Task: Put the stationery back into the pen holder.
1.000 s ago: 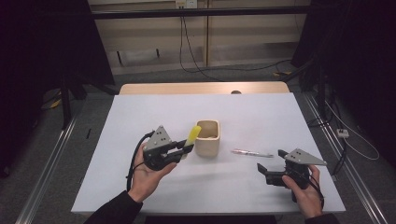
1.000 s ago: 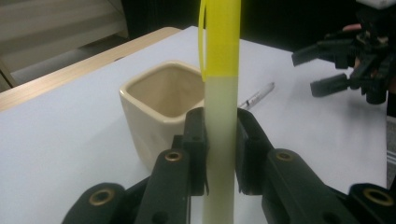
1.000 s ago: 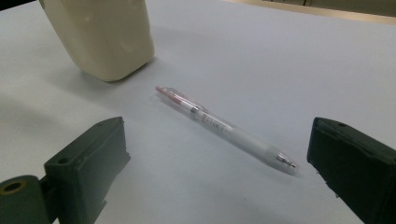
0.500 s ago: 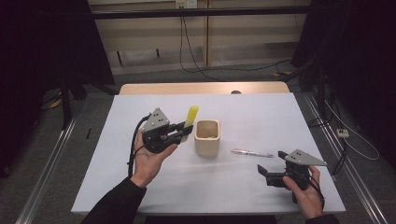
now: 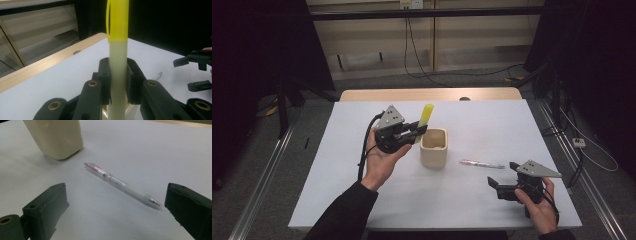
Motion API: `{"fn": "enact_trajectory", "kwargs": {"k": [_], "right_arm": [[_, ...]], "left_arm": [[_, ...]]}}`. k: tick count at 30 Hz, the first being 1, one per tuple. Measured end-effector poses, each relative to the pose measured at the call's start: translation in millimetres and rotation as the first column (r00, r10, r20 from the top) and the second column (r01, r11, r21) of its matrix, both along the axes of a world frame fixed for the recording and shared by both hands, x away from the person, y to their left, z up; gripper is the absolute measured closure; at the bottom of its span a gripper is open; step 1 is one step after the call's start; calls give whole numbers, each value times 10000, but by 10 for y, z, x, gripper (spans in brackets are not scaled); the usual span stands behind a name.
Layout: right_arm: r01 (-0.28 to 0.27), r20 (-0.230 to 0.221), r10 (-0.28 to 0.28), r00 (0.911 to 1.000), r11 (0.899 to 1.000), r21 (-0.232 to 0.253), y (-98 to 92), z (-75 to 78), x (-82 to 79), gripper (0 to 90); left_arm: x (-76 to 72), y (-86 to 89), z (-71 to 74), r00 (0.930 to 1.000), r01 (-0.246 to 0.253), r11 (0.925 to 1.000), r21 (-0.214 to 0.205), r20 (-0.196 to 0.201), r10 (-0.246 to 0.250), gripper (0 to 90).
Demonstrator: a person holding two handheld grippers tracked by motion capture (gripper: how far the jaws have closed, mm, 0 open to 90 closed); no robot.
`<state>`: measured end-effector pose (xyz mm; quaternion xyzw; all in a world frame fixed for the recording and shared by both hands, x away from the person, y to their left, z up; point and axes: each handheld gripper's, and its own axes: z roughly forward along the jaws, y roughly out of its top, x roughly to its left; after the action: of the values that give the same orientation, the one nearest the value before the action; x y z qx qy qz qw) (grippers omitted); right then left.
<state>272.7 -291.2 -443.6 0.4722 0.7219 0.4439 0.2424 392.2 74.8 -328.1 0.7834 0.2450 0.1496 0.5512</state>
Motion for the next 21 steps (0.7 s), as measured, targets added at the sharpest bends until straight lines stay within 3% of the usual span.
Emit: {"fn": "enact_trajectory", "kwargs": {"k": [9,21], "right_arm": [[-69,-29,69,10000,10000,-19,3,-3,2,42],[-87,-32,87,10000,10000,-25,10,-6,2,45]], "left_arm": [[118,-158,-56,10000,27,9998,186,-9,-27,774],[215,-283,-216,9995,-9,9988,495,-309,24,774]]}}
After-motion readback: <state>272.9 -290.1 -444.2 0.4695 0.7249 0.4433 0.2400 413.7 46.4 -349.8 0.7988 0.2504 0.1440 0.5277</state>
